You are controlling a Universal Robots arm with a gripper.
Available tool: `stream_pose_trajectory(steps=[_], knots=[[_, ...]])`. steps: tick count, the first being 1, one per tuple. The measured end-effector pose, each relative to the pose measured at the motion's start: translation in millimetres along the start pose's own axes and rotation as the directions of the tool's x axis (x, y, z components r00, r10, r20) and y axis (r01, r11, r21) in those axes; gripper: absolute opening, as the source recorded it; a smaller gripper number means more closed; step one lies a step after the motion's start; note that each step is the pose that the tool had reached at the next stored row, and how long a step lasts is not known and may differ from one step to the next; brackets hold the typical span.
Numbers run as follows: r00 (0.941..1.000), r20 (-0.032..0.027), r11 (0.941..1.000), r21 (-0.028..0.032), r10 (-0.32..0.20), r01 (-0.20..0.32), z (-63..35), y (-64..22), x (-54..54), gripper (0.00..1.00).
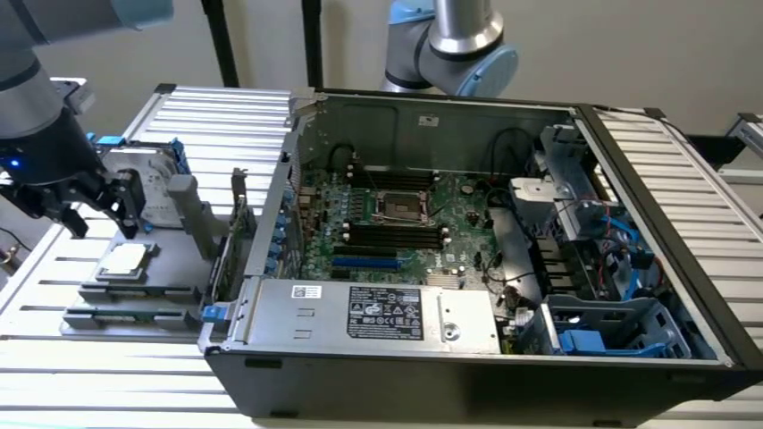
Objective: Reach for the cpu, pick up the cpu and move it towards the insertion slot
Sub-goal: 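Pick up the cpu and move it towards the insertion slot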
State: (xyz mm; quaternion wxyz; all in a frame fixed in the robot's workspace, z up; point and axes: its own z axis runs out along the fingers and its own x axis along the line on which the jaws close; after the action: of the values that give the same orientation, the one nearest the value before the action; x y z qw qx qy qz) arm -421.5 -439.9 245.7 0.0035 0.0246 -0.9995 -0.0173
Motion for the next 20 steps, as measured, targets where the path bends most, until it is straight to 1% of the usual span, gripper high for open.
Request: stream_pose_trajectory(steps=[7, 11, 12, 14, 16, 17, 18, 20], knots=[[0.9999, -0.0005, 0.9999, 0.0, -0.016, 0.016, 12.8, -0.5, 1.5, 0.65], [0.9997, -0.001, 0.9997, 0.0002, -0.025, 0.025, 19.9, -0.6, 4.1, 0.65], [0.9997, -0.0002, 0.9997, 0.0001, -0.025, 0.025, 21.8, -0.7, 4.9, 0.65], [0.9997, 0.0044, 0.9997, 0.0003, -0.026, 0.026, 25.5, -0.4, 6.4, 0.65], [0.9996, 0.0121, 0.9997, 0.0018, -0.026, 0.026, 28.4, 0.8, 6.9, 0.65], [0.9995, 0.0154, 0.9996, 0.0035, -0.027, 0.027, 29.4, 2.1, 6.8, 0.65], [0.9995, 0.0178, 0.9996, 0.0064, -0.027, 0.027, 30.5, 3.4, 6.8, 0.65], [0.9994, 0.0211, 0.9995, 0.0156, -0.027, 0.027, 32.4, 5.8, 6.6, 0.65]])
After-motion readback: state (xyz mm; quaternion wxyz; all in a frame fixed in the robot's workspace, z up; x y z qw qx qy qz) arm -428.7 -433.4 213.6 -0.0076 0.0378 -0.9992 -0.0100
